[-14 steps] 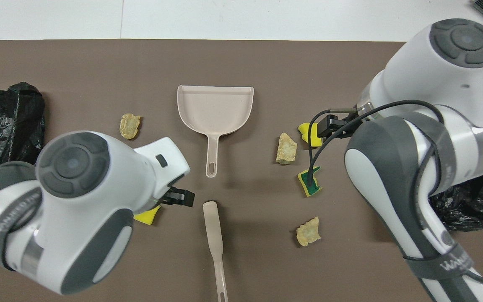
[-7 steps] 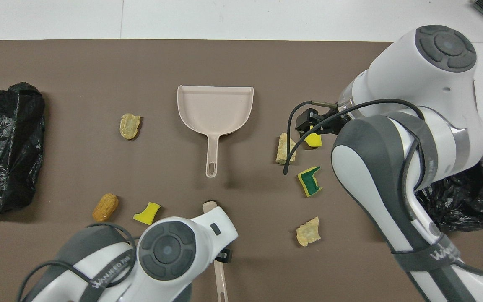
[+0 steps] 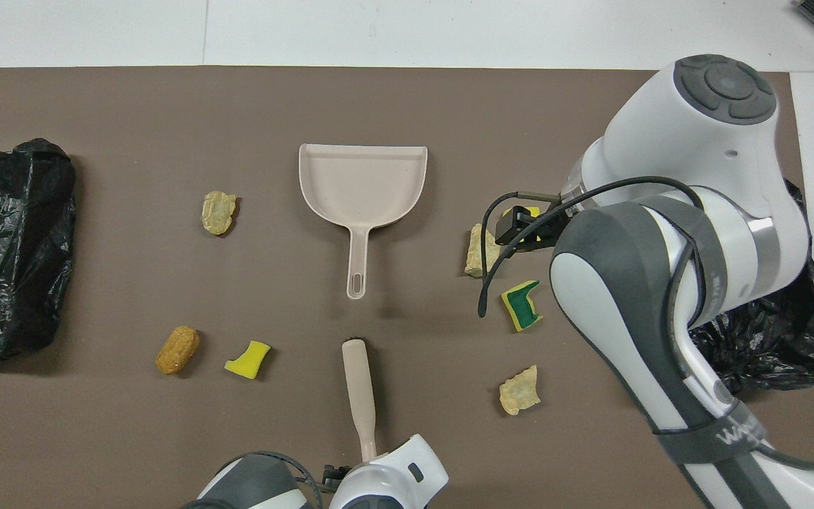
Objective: Sweep and dump trash in bin
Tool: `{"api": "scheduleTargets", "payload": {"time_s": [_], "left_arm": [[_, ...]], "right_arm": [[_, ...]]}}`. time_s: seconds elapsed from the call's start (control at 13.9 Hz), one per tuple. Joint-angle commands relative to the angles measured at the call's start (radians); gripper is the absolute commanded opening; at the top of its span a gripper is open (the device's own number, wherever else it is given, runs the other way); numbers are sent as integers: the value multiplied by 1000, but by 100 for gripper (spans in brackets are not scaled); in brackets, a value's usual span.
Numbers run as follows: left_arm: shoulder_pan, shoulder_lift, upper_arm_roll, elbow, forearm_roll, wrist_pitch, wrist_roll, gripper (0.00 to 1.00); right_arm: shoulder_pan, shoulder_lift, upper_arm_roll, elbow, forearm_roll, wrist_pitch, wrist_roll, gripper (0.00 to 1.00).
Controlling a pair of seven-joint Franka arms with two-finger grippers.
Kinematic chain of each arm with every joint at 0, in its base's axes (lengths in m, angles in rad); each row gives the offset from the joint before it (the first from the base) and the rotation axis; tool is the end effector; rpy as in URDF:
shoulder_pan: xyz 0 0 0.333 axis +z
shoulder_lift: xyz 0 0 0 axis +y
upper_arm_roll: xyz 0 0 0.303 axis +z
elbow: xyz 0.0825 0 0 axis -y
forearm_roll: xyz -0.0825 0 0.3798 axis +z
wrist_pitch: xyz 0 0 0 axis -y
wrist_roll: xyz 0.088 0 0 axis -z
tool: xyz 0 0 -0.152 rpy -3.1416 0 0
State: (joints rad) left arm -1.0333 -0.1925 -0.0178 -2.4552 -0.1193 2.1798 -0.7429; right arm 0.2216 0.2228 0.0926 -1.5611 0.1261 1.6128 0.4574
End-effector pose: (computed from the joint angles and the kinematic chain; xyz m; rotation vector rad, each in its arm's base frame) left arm 0.2128 -0.3893 0.3090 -3.1066 0.3673 0.1928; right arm 0.5632 0.1987 0.4479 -3.0436 0.2437 0.3255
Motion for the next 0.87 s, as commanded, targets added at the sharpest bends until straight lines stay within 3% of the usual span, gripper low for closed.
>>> {"api": "scheduleTargets", "payload": {"time_s": [0.0, 0.43, 0.72, 0.79], "left_arm": [[-31, -33, 19, -51, -7, 51, -35, 100], [-94, -33, 19, -57, -10, 51, -105, 100], [-61, -25, 24, -62, -10, 49, -87, 100], [-57, -21, 25, -61, -10, 45, -88, 90]], "right_arm": [[-10, -33, 6, -34, 1, -24, -40, 100], [-11, -34, 6, -34, -2, -34, -118, 100], [-13, -34, 6, -34, -3, -34, -147, 100], [-14, -33, 6, -34, -3, -33, -151, 100]]}}
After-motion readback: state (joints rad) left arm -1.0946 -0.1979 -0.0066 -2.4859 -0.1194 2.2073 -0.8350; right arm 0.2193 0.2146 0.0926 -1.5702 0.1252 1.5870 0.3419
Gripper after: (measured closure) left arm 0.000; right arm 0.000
